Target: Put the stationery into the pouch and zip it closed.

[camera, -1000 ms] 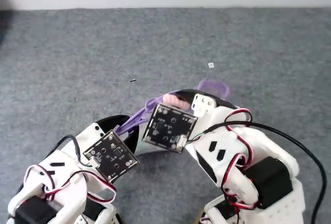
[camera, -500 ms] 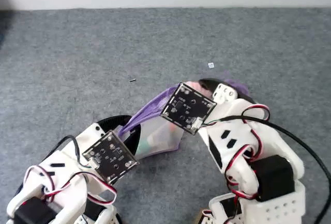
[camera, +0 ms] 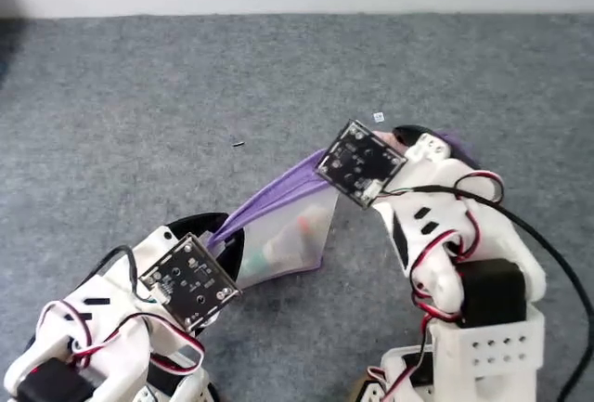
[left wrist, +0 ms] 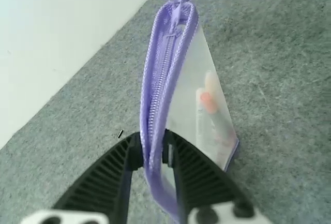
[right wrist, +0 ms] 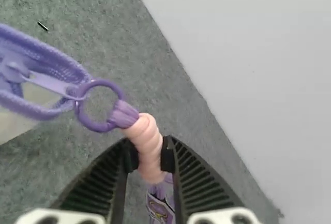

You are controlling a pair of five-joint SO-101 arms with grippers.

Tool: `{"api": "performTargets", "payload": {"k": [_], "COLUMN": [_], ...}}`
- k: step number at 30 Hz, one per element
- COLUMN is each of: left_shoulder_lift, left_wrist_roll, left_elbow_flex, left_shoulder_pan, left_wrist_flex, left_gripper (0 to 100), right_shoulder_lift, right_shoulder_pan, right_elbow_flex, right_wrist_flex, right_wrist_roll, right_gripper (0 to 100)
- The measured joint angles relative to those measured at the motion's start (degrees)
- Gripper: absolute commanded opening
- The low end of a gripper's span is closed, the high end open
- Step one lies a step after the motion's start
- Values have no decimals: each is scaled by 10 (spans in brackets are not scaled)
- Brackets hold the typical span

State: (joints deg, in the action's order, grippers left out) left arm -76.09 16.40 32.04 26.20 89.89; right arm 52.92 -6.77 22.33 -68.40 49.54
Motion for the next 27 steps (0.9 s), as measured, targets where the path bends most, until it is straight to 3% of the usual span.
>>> {"api": "performTargets", "payload": {"k": [9,17,22,27], "left_shoulder_lift": [-8,-7,-7,-7], "left_wrist_roll": [0,0,0,-77], "left_elbow_flex": [-11,-11,-11,-11], "left_shoulder_pan": [-4,-4,-4,-4], "left_wrist_flex": [18,18,18,8], "left_gripper": [9,13,68,107], "right_shoulder_lift": [-4,-3,-4,-4], "right_shoulder_pan": [85,84,85,88], "right_elbow_flex": [32,31,31,79], "right_wrist_flex": [46,48,48,55], "right_wrist_roll": [2,0,-41,-62], "right_gripper": [7,7,7,7]}}
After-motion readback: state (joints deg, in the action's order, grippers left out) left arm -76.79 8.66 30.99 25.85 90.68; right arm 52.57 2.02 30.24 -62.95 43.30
